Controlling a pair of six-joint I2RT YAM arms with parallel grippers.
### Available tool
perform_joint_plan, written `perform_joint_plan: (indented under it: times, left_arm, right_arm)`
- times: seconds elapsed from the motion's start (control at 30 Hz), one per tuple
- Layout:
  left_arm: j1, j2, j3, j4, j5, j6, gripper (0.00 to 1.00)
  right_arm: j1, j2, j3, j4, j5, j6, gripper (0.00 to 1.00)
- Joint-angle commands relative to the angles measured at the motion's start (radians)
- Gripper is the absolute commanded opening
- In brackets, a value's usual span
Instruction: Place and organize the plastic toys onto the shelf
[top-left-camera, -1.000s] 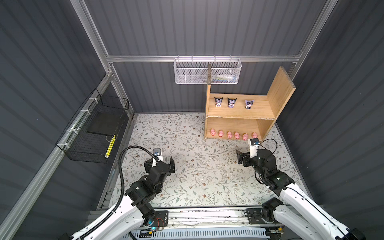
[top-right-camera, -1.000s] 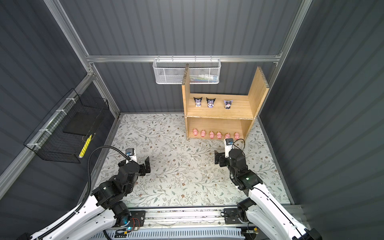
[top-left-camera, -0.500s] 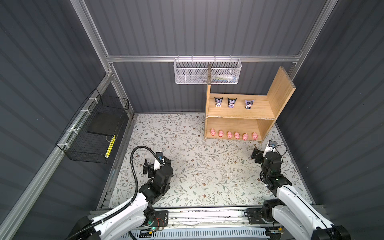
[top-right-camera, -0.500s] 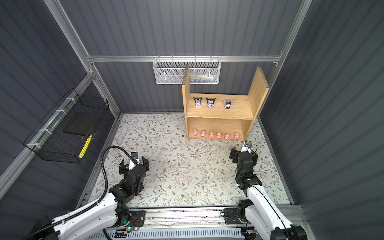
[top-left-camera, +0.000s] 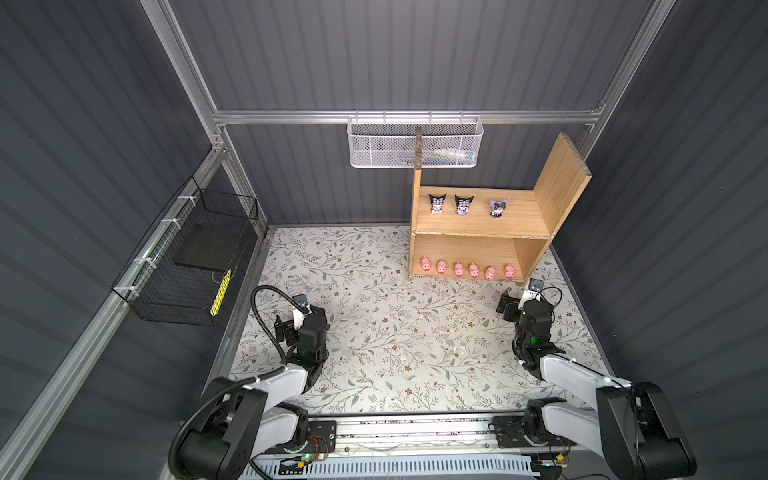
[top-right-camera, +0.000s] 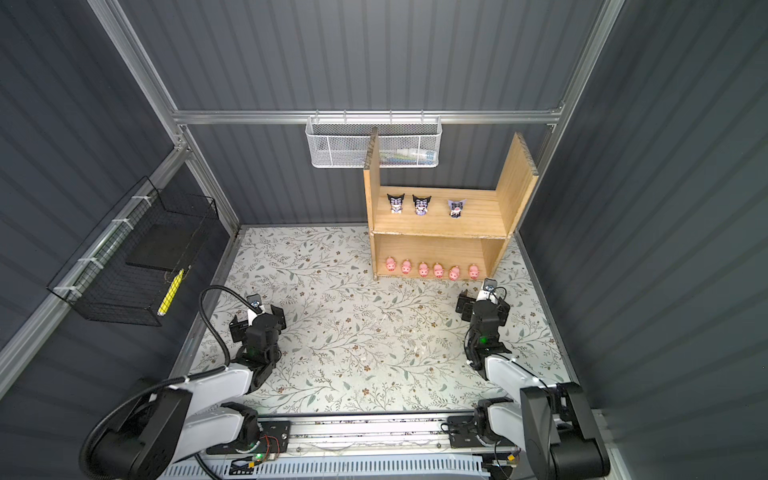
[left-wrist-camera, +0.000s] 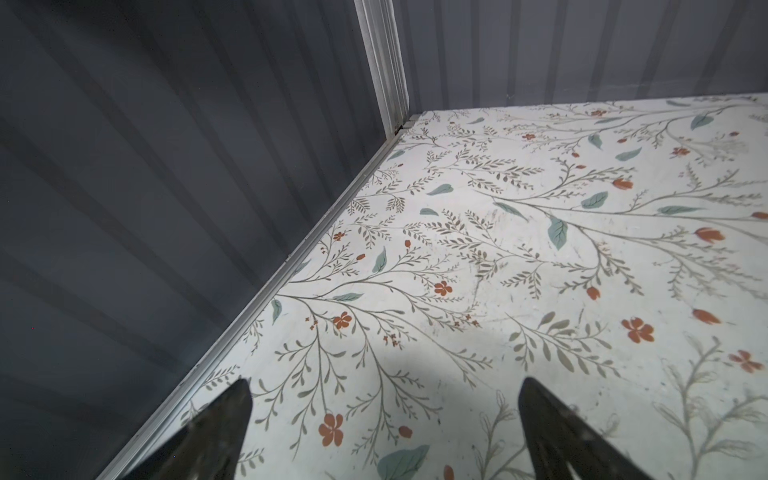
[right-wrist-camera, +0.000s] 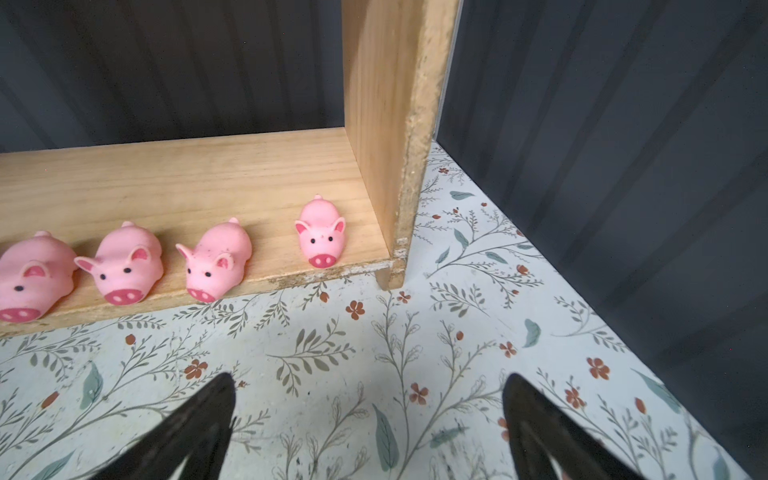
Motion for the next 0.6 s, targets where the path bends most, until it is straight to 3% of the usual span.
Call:
perform_joint_plan:
  times: [0.0, 0.27, 0.43, 0.57]
  left_arm:
    - [0.020, 0.083, 0.019, 0.226, 0.082, 0.055, 1.00]
    - [0.052, 0.188, 0.063, 0.300, 0.303, 0.119, 1.00]
    - [0.061, 0.265, 0.109, 0.325, 0.365, 0.177, 1.00]
    - [0.067, 0.349, 0.124, 0.390, 0.387, 0.207, 1.00]
  right_arm:
    - [-0.011, 0.044, 0.008, 0.153, -0.042, -0.033, 0.99]
    - [-0.013, 0.121, 0.025, 0.233, -0.080, -0.099, 0.99]
    - [-0.010, 0.229, -0.016, 0.443, -0.060, -0.123, 0.99]
    - [-0.014, 0.226, -0.009, 0.424, -0.067, -0.119, 0.99]
